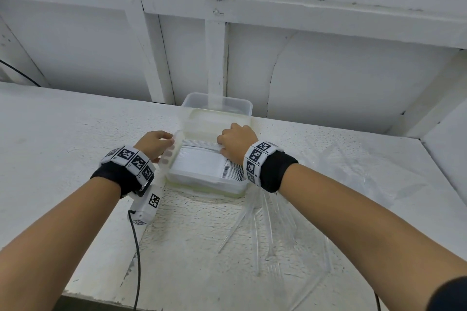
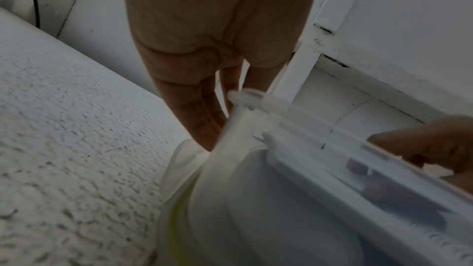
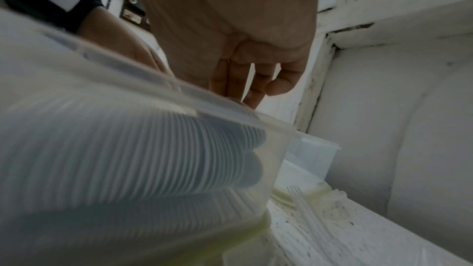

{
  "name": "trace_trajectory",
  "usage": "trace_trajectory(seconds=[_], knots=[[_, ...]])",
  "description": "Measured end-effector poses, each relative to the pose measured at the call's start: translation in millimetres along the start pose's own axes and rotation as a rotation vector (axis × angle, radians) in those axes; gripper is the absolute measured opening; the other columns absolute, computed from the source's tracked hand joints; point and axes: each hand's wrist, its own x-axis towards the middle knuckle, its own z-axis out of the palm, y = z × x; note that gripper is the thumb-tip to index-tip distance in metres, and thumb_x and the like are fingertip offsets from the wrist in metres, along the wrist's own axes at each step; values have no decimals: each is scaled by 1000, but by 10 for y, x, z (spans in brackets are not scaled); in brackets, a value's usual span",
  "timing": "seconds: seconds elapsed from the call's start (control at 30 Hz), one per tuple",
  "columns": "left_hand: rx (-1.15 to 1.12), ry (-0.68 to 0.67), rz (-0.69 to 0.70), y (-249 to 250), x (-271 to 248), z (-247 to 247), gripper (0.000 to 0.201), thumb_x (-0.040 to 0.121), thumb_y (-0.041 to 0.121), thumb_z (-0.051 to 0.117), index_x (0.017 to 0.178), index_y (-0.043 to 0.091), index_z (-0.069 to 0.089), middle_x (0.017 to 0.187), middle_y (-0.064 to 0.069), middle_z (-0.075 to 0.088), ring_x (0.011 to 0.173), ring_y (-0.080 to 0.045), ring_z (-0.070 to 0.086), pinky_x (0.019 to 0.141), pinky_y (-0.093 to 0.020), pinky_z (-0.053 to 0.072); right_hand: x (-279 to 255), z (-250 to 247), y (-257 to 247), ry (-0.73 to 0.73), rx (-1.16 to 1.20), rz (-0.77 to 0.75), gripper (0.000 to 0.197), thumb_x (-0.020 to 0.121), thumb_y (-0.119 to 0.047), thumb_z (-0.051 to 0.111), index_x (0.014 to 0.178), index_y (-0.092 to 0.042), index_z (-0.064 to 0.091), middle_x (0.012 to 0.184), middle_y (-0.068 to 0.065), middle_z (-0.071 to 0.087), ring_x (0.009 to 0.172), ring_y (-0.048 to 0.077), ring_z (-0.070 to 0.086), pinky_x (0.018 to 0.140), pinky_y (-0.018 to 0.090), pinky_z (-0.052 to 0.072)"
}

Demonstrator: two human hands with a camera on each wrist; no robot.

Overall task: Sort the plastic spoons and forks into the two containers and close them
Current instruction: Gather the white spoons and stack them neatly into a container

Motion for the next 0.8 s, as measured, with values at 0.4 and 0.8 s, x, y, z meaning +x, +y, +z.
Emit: trace_trajectory(seconds=[0.4, 0.8], knots=[[329, 74, 108, 77, -40, 29, 36, 95, 18, 49, 129, 7, 50, 117, -14, 59, 102, -29, 57, 90, -40, 47, 20, 49, 69, -82, 187, 77, 23, 90, -19, 51, 103, -8, 66, 100, 7, 66, 91, 27, 62, 66, 26, 42], [774, 287, 568, 486, -213, 290, 19, 92, 14, 46, 101, 0, 56, 104, -20, 51, 94, -35, 50, 80, -40, 44, -132, 21, 222, 143, 390, 158, 32, 90, -28, 48, 117, -16, 61, 119, 0, 59, 112, 20, 50, 88, 35, 46]])
